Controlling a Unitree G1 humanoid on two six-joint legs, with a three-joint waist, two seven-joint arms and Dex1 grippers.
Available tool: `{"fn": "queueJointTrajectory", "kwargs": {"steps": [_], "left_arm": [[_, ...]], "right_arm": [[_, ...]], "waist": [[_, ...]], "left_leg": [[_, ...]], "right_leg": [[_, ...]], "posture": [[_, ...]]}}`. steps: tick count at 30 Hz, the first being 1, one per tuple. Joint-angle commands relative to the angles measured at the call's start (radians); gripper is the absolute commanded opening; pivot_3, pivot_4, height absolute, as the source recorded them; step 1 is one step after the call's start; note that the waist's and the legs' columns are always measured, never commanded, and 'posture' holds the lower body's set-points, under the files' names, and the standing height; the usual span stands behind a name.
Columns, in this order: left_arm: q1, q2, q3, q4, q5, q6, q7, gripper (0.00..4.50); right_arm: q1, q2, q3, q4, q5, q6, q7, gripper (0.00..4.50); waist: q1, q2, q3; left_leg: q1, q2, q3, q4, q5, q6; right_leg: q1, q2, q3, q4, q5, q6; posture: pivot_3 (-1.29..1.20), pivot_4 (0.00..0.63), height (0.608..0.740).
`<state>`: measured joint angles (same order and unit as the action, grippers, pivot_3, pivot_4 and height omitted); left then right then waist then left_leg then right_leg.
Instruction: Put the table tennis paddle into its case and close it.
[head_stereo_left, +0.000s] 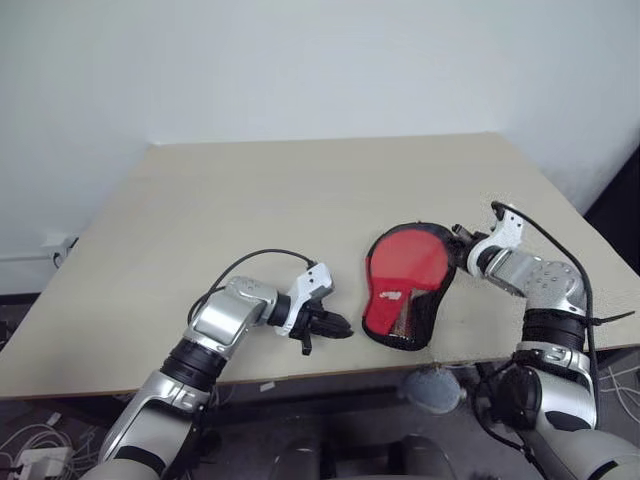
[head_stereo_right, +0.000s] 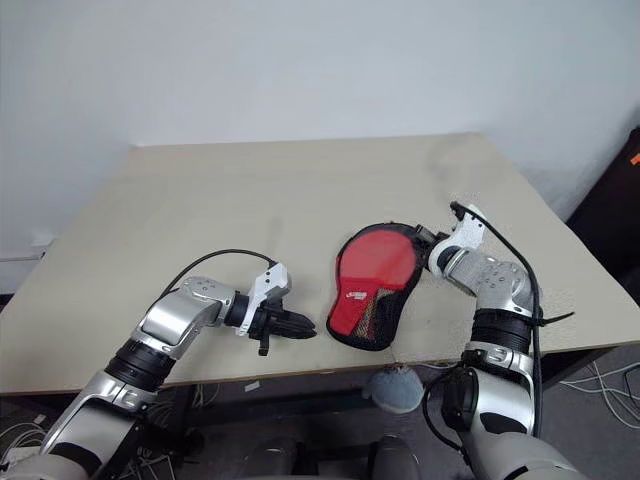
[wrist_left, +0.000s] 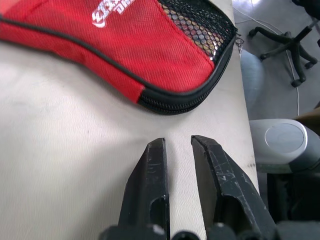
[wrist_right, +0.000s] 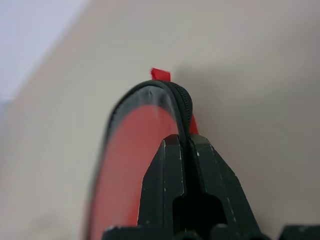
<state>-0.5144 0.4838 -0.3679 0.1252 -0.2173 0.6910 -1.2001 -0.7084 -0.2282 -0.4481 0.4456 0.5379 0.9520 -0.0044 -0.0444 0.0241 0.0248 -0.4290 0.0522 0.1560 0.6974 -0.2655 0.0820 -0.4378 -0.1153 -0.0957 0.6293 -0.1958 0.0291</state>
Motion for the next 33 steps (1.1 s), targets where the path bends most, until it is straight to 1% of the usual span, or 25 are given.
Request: {"fn": "queueJointTrajectory", "kwargs": {"steps": [1,3,6,8,9,10,12,14,15,16,17,18,20,22,24,26,29,31,33], "left_arm": [[-0.002,0.005,0.01,-0.053,-0.019,-0.012,-0.003,0.77],[0.0,0.008,0.014,-0.056,-0.021,-0.015,-0.004,0.77],[0.005,0.016,0.017,-0.055,-0.018,-0.017,-0.003,0.77],[0.009,0.024,0.015,-0.054,-0.014,-0.021,-0.004,0.77],[0.01,0.027,0.015,-0.054,-0.015,-0.022,-0.006,0.77],[0.011,0.03,0.017,-0.053,-0.016,-0.024,-0.007,0.77],[0.012,0.033,0.023,-0.051,-0.017,-0.024,-0.003,0.77],[0.012,0.038,0.029,-0.051,-0.017,-0.024,0.002,0.77],[0.013,0.044,0.033,-0.054,-0.02,-0.022,0.0,0.77],[0.011,0.05,0.045,-0.058,-0.026,-0.012,0.003,0.77],[0.009,0.056,0.056,-0.058,-0.031,-0.004,0.006,0.77],[0.008,0.062,0.065,-0.057,-0.034,-0.001,0.007,0.77],[0.003,0.083,0.088,-0.04,-0.032,-0.005,0.011,0.77],[-0.003,0.109,0.121,-0.018,-0.041,-0.003,0.015,0.77],[-0.007,0.135,0.157,0.001,-0.056,0.004,0.016,0.77],[0.016,0.17,0.191,-0.002,-0.062,0.003,0.022,0.77],[0.045,0.187,0.201,-0.006,-0.049,-0.018,0.039,0.77],[0.05,0.184,0.199,-0.003,-0.041,-0.026,0.052,0.77],[0.061,0.178,0.205,-0.005,-0.049,-0.022,0.055,0.77]], "right_arm": [[0.015,-0.037,0.104,0.008,-0.09,-0.066,0.047,0.03],[0.026,-0.041,0.136,0.015,-0.096,-0.044,0.077,0.03],[0.03,-0.035,0.135,0.003,-0.082,-0.042,0.104,0.71],[0.024,-0.032,0.127,-0.004,-0.087,-0.054,0.091,1.4],[0.027,-0.042,0.146,-0.013,-0.102,-0.071,0.11,1.68],[0.034,-0.051,0.168,-0.029,-0.122,-0.101,0.126,2.1],[0.038,-0.06,0.165,-0.052,-0.133,-0.129,0.125,2.84],[0.043,-0.068,0.15,-0.089,-0.116,-0.134,0.145,3.5],[0.05,-0.07,0.151,-0.116,-0.106,-0.135,0.166,3.94],[0.067,-0.076,0.153,-0.158,-0.11,-0.171,0.185,4.28],[0.086,-0.08,0.157,-0.193,-0.123,-0.234,0.205,4.49],[0.099,-0.079,0.161,-0.218,-0.134,-0.28,0.215,4.49],[0.118,-0.084,0.16,-0.253,-0.114,-0.284,0.251,4.49],[0.137,-0.085,0.16,-0.31,-0.04,-0.246,0.344,4.49],[0.163,-0.101,0.196,-0.376,-0.01,-0.225,0.43,4.49],[0.219,-0.163,0.281,-0.437,-0.006,-0.193,0.558,4.49],[0.318,-0.281,0.388,-0.515,-0.028,-0.227,0.737,4.49],[0.356,-0.333,0.415,-0.54,-0.024,-0.233,0.803,4.49],[0.4,-0.393,0.415,-0.573,0.004,-0.223,0.879,4.49]], "waist": [[-0.003,0.0,0.0],[-0.004,0.0,0.0],[-0.005,0.0,0.0],[-0.006,0.0,0.0],[-0.008,0.0,0.0],[-0.008,0.0,0.0],[-0.008,0.0,0.0],[-0.008,0.0,0.0],[-0.008,0.0,0.0],[-0.007,0.0,0.0],[-0.007,0.0,0.0],[-0.007,0.0,0.0],[-0.008,0.0,0.0],[-0.009,0.0,0.0],[-0.009,0.0,0.0],[-0.008,0.0,0.0],[0.0,-0.001,0.0],[0.004,-0.002,0.0],[0.007,-0.002,0.0]], "left_leg": [[0.0,0.0,0.0,-0.001,0.0,-0.001],[0.0,0.0,0.0,-0.002,0.001,-0.001],[0.001,0.001,0.0,-0.002,0.003,0.0],[0.001,0.001,0.0,-0.002,0.002,-0.001],[0.001,0.001,0.0,-0.002,0.002,-0.002],[0.001,0.001,0.0,-0.002,0.002,-0.002],[0.001,0.001,0.0,-0.002,0.002,-0.002],[0.001,0.001,0.0,-0.002,0.002,-0.002],[0.001,0.001,0.0,-0.002,0.002,-0.002],[0.001,0.001,-0.001,-0.002,0.002,-0.002],[0.0,0.001,-0.001,-0.002,0.002,-0.002],[0.001,0.001,-0.001,-0.003,0.002,-0.002],[0.001,0.001,-0.001,-0.003,0.002,-0.002],[0.001,0.001,-0.002,-0.003,0.002,-0.002],[0.001,0.002,-0.003,-0.003,0.003,-0.001],[0.001,0.004,-0.003,-0.002,0.004,0.001],[0.001,0.005,-0.004,-0.002,0.003,0.001],[0.001,0.004,-0.005,-0.002,0.002,0.0],[0.0,0.004,-0.004,-0.001,0.002,-0.001]], "right_leg": [[0.0,0.0,0.0,0.0,0.0,0.0],[-0.001,0.0,0.0,0.0,0.0,0.0],[0.0,0.002,0.001,0.0,0.0,0.0],[0.0,0.002,0.001,0.0,0.0,0.0],[-0.001,0.002,0.001,0.0,0.0,0.0],[-0.001,0.002,0.001,0.001,0.0,0.0],[-0.001,0.002,0.002,0.001,0.0,0.0],[-0.001,0.002,0.002,0.001,0.0,0.0],[-0.001,0.002,0.002,0.001,0.0,0.0],[-0.001,0.002,0.002,0.001,0.0,0.0],[-0.001,0.002,0.002,0.001,0.0,0.0],[-0.001,0.002,0.002,0.001,0.0,0.0],[-0.001,0.002,0.002,0.001,0.0,0.0],[-0.002,0.002,0.002,0.001,0.0,0.0],[-0.002,0.004,0.003,0.001,0.0,0.0],[-0.003,0.006,0.005,0.0,0.0,0.0],[-0.002,0.006,0.005,-0.001,0.0,-0.001],[-0.001,0.006,0.004,-0.002,0.0,-0.001],[-0.002,0.005,0.005,-0.002,0.001,-0.003]], "posture": [[0.0,0.0,0.724],[0.0,0.0,0.724],[0.0,0.0,0.724],[0.0,0.0,0.724],[0.0,0.0,0.724],[0.0,0.0,0.724],[0.0,0.0,0.724],[0.0,0.0,0.724],[0.0,0.0,0.724],[0.0,0.0,0.724],[0.0,0.0,0.724],[0.0,0.0,0.724],[0.0,0.0,0.724],[0.0,0.0,0.724],[0.0,0.0,0.724],[0.0,0.0,0.724],[0.0,0.0,0.724],[0.0,0.0,0.724],[0.0,0.0,0.724]]}}
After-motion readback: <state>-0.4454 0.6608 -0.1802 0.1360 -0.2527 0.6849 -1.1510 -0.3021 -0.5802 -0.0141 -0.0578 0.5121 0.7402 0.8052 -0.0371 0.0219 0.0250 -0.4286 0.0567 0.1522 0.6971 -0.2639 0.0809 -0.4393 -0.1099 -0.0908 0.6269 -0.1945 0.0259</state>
